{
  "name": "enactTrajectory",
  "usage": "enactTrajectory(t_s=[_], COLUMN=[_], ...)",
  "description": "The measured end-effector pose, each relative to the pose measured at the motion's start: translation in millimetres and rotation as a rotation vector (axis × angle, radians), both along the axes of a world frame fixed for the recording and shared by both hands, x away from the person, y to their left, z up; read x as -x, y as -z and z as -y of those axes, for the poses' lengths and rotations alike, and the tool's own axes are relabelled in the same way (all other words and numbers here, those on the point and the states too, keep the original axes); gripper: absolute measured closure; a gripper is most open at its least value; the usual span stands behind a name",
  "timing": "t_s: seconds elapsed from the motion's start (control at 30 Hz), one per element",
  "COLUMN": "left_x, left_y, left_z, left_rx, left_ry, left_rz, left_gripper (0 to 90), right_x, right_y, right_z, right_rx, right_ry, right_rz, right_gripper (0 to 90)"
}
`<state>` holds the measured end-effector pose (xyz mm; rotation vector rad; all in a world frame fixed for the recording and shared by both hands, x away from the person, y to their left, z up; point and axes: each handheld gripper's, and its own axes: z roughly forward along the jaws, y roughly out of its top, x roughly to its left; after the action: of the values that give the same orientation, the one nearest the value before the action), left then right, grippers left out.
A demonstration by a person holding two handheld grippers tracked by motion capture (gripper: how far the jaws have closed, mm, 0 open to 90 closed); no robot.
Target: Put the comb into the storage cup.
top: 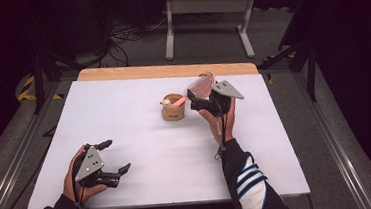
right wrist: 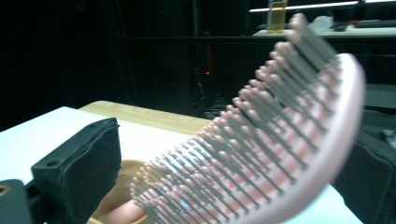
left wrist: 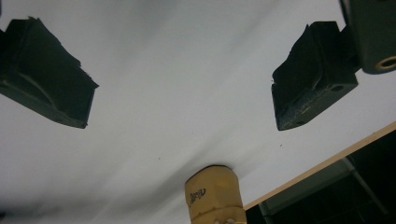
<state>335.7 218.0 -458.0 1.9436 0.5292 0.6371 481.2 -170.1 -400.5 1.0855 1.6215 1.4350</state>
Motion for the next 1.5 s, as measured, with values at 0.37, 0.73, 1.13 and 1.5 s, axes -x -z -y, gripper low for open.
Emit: enactTrajectory(t_s=[0.37,0.73,1.13,1.5], left_x=[-0.1,0.2,0.7,1.6], left_y=[-0.2,-0.2,-1.5,-2.7], left_z=[-0.6,0.2,-1.1,-1.3], left_rx=[-0.003,-0.006,-0.004,-0.008], left_ry=[-0.002,-0.006,-0.007,0.001], left_rz=[0.002,0.004,0.011,0.015], left_gripper=[7.2,7.1,7.1,7.1], right_x=[9.2,18.6,31.1,40.3], right_y=[-2.6,-4.9,-14.1,-18.3], right_z=[-2.2,5.2,13.9,16.9], right_rx=[0.058,0.097,0.13,0.182], right_ry=[0.007,0.012,0.008,-0.056], right_rz=[0.022,0.022,0.011,0.025], right_gripper=[3.2,3.7,5.3,4.9])
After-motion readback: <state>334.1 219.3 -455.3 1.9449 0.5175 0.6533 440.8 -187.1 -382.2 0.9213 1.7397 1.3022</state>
